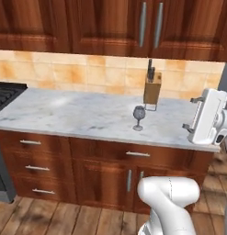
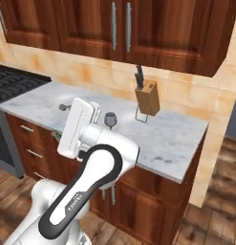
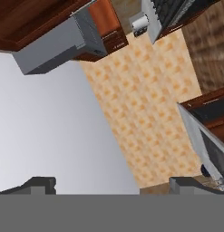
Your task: Retrieve the wine glasses from the counter and place one next to each plate.
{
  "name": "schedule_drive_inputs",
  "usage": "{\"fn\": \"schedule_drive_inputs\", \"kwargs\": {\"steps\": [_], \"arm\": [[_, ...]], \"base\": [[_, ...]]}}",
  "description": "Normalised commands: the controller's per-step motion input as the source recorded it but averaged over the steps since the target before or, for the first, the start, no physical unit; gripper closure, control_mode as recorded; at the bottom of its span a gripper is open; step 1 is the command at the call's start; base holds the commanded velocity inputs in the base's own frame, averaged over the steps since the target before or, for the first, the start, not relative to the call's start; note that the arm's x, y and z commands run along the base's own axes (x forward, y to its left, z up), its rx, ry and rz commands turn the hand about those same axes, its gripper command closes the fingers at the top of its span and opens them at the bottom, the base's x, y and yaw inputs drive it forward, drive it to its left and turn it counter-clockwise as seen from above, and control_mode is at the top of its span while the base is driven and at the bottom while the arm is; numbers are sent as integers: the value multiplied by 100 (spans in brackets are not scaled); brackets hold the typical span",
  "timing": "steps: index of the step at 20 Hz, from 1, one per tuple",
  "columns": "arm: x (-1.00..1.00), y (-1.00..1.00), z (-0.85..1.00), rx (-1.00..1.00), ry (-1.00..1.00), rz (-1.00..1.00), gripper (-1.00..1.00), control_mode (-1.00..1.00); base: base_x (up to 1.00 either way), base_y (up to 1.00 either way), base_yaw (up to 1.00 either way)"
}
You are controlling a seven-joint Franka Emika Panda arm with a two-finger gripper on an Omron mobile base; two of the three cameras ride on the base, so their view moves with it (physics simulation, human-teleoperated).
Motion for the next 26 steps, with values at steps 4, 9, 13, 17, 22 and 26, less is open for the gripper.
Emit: {"fn": "schedule_drive_inputs", "kwargs": {"steps": [4,9,13,17,22,26], "arm": [[0,0,0,0,0,0,-100,100],[0,0,0,0,0,0,-100,100],[0,0,0,0,0,0,-100,100],[0,0,0,0,0,0,-100,100],[0,0,0,0,0,0,-100,100],[0,0,0,0,0,0,-100,100]], "base": [[16,98,-53],[8,15,-19],[4,-88,-10],[34,-42,-28],[69,59,-1],[88,35,11]]}}
